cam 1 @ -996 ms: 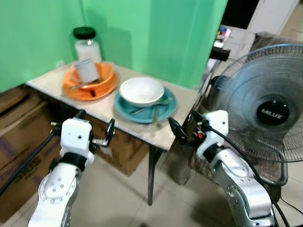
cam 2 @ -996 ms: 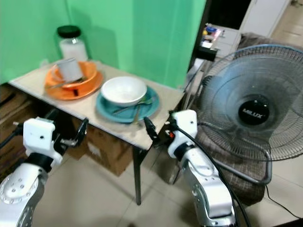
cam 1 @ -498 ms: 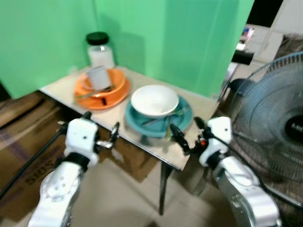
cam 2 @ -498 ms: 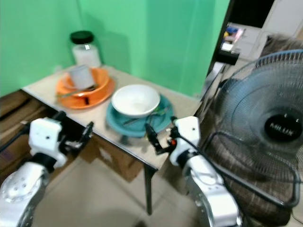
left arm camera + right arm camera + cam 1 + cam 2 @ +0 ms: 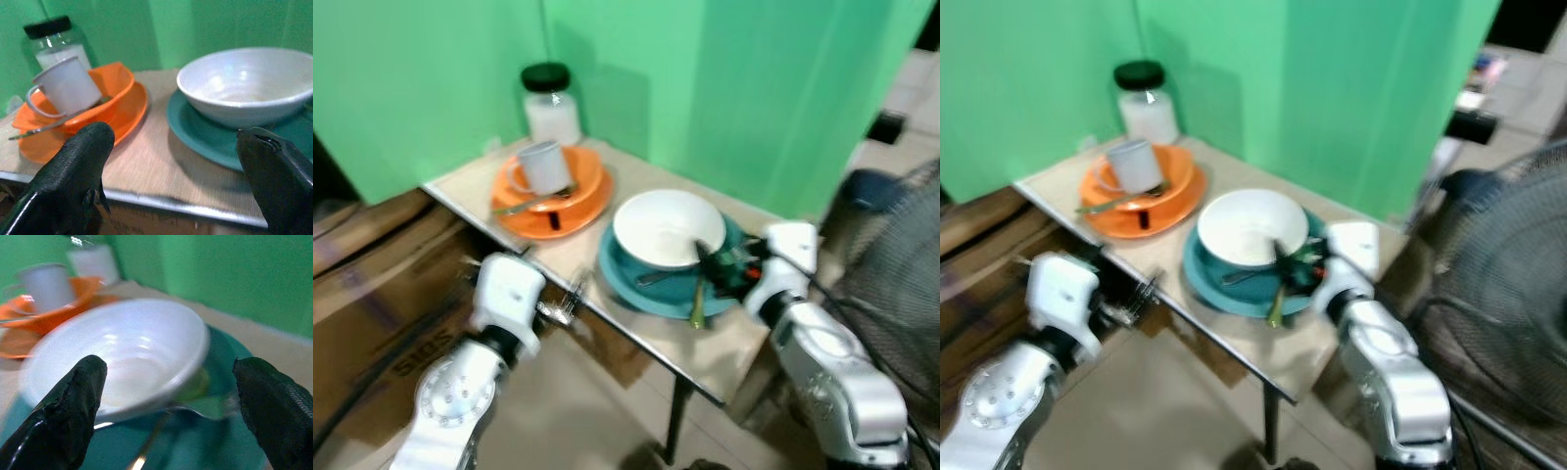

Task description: Setting the table

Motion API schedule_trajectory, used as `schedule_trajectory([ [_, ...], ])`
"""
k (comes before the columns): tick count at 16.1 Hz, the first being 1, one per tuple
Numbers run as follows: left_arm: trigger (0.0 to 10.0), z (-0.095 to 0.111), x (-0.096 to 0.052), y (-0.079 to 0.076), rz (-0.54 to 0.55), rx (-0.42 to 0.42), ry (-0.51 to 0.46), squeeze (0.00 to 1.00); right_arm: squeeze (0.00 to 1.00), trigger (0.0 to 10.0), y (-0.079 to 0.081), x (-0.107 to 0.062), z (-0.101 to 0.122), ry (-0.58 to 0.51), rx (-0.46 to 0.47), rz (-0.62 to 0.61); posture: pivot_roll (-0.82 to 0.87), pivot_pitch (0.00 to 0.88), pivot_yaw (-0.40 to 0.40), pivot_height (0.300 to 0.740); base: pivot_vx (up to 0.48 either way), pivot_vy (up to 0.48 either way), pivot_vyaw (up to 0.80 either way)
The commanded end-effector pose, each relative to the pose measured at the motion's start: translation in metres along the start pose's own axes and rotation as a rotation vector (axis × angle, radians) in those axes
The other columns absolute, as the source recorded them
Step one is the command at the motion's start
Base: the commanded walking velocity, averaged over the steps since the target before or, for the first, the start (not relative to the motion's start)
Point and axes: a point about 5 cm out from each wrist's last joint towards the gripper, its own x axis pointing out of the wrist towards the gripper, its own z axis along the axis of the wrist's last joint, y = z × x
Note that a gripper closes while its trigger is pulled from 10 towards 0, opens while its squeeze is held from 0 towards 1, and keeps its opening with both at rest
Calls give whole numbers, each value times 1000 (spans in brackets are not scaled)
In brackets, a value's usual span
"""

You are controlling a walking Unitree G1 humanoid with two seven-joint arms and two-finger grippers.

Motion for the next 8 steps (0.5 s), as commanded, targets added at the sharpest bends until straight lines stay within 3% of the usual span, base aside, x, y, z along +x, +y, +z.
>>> schedule_trajectory([
  [1, 10000, 0, -4, 0, -39, 16, 9, 0, 1000, 10000, 7, 5, 11, -44, 42, 28, 60, 43, 36, 740, 0, 0, 0],
  [4, 10000, -1, -4, -1, -139, -9, 26, 0, 1000, 10000, 7, 22, 27, -49, 50, 5, 67, 44, 25, 740, 0, 0, 0],
  [8, 10000, -1, -5, -2, -186, 13, 29, 0, 1000, 10000, -3, 34, 38, -45, -11, -49, 77, 43, 9, 740, 0, 0, 0],
])
